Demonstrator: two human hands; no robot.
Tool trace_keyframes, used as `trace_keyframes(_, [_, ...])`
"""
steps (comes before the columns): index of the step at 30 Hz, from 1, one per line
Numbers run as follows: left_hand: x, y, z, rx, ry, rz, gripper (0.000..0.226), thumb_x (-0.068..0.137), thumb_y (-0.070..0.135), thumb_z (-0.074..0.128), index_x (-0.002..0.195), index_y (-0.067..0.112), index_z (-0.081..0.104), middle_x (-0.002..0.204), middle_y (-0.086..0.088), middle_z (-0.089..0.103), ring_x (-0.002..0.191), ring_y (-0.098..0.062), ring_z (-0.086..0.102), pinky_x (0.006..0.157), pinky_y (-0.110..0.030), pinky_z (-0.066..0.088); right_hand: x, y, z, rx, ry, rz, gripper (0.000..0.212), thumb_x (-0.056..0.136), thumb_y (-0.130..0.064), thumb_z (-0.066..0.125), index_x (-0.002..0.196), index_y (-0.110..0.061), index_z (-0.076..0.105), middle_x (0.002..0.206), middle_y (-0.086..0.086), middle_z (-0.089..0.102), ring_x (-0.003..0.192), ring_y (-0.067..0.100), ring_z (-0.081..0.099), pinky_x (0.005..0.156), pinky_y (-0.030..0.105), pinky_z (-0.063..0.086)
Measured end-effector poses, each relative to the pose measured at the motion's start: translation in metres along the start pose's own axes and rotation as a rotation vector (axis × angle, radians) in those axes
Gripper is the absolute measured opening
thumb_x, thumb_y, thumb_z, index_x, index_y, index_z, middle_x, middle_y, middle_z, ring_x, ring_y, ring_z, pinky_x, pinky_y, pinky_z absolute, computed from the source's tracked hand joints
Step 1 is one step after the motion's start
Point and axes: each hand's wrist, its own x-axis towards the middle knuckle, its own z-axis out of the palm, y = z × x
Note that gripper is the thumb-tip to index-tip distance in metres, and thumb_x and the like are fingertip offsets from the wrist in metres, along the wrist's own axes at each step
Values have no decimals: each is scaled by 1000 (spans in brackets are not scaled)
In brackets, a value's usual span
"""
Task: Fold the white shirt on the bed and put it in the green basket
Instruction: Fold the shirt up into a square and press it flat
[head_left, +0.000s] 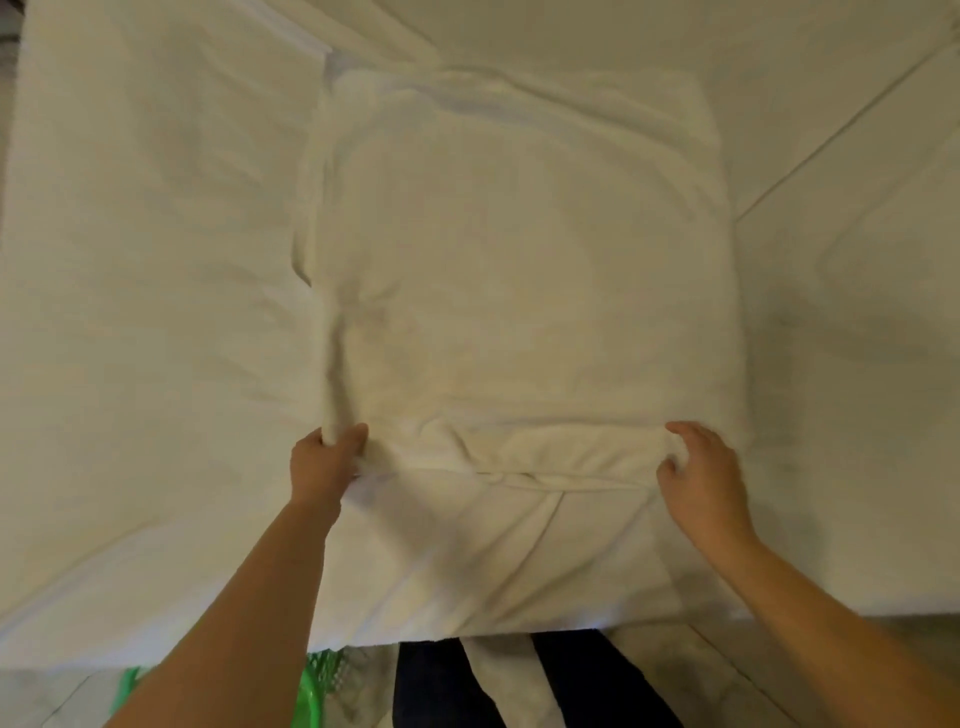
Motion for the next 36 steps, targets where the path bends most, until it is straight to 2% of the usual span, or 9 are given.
trace_keyframes(4, [-13, -5, -7, -80, 93, -2, 20, 81, 22, 82, 84, 5, 71, 78, -14, 69, 70, -29, 66, 66, -35, 59, 17, 45, -17, 96, 59, 334, 58, 80, -11, 68, 134, 1, 51, 131, 28, 56, 119, 45, 54, 101, 49, 46])
trace_keyframes(8, [-18, -12, -15, -193, 133, -36, 24, 78, 18, 85, 84, 2, 69, 83, -15, 67, 75, -28, 65, 70, -33, 58, 18, 70, -19, 385, 33, 678, 66, 88, -27, 70, 143, -4, 42, 139, 19, 54, 121, 41, 56, 102, 50, 47])
trace_keyframes(11, [-20, -17, -15, -285, 134, -68, 23, 81, 14, 83, 88, 0, 67, 87, -14, 66, 78, -25, 66, 67, -28, 58, 12, 81, -17, 716, -8, 854, 48, 94, -24, 67, 134, -2, 53, 110, 13, 62, 102, 31, 62, 90, 46, 55])
trace_keyframes(14, [-22, -24, -14, -308, 150, -86, 18, 82, 13, 82, 85, 3, 68, 89, -12, 68, 84, -26, 68, 70, -29, 58, 8, 87, -23, 1023, -46, 975, 32, 96, -17, 66, 123, -4, 57, 90, 9, 54, 84, 24, 64, 74, 39, 64])
trace_keyframes(17, [-24, -28, -17, -316, 144, -100, 16, 82, 12, 82, 85, 3, 68, 90, -14, 69, 85, -27, 68, 71, -31, 58, 2, 82, -36, 1136, -19, 970, 25, 97, -14, 64, 119, -5, 55, 89, 9, 51, 82, 26, 64, 60, 35, 62])
trace_keyframes(21, [-34, -26, -30, -346, 130, -102, 16, 82, 7, 81, 83, 4, 66, 93, -14, 68, 93, -31, 67, 82, -35, 57, -11, 77, -58, 1236, 23, 874, 27, 99, -9, 59, 123, 1, 52, 97, 12, 60, 86, 24, 65, 59, 31, 63])
trace_keyframes(26, [-70, -21, -59, -365, 167, -95, 25, 74, 6, 87, 80, -2, 64, 87, -17, 69, 86, -31, 68, 79, -34, 57, -42, 74, -79, 1177, 92, 760, 35, 97, -5, 61, 127, 11, 53, 109, 19, 61, 74, 15, 67, 54, 18, 58])
trace_keyframes(32, [-134, -12, -98, -480, 151, -140, 36, 75, -4, 84, 73, 9, 50, 86, -10, 62, 81, -23, 64, 89, -36, 54, -82, 74, -106, 1244, 129, 732, 36, 92, -3, 67, 123, 12, 56, 94, 18, 59, 87, 27, 64, 58, 26, 62])
trace_keyframes(36, [-168, -25, -122, -550, 125, -182, 36, 76, -8, 81, 77, 9, 49, 87, -13, 62, 84, -24, 64, 89, -36, 53, -115, 77, -129, 1192, 137, 710, 31, 92, 0, 67, 119, 11, 58, 104, 22, 55, 95, 30, 59, 57, 26, 62])
